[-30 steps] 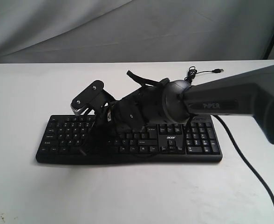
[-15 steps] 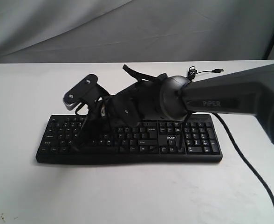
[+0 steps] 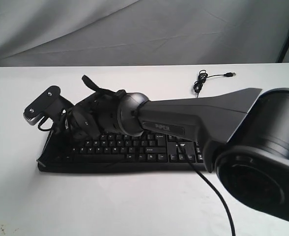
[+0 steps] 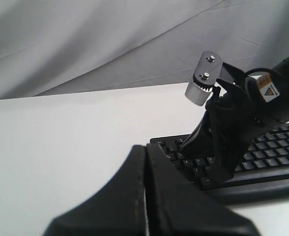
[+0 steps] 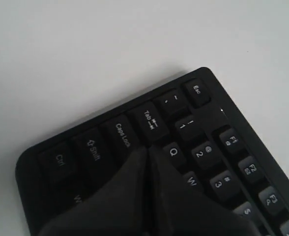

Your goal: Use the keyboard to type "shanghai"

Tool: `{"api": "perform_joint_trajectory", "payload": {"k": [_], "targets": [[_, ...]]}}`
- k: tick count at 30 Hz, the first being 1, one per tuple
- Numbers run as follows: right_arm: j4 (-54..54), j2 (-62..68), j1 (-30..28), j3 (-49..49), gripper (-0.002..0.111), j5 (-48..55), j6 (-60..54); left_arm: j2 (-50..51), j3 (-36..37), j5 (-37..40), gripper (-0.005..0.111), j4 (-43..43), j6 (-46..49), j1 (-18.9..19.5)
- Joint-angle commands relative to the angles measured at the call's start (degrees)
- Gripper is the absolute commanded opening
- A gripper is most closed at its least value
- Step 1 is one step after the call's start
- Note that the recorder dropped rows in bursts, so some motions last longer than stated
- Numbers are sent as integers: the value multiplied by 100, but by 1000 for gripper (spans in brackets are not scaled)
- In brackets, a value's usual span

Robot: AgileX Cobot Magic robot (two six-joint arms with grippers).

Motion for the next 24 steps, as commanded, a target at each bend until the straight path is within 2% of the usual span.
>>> {"api": "perform_joint_trajectory", "payload": {"k": [1, 17, 24], "targets": [[37, 50, 30, -104, 0, -3, -49, -20, 25, -28, 0, 4, -16, -20], [26, 234, 16, -104, 0, -23, -70, -20, 25, -28, 0, 4, -16, -20], [-267, -141, 7, -104, 0, 289, -34, -20, 25, -28, 0, 4, -16, -20]]}}
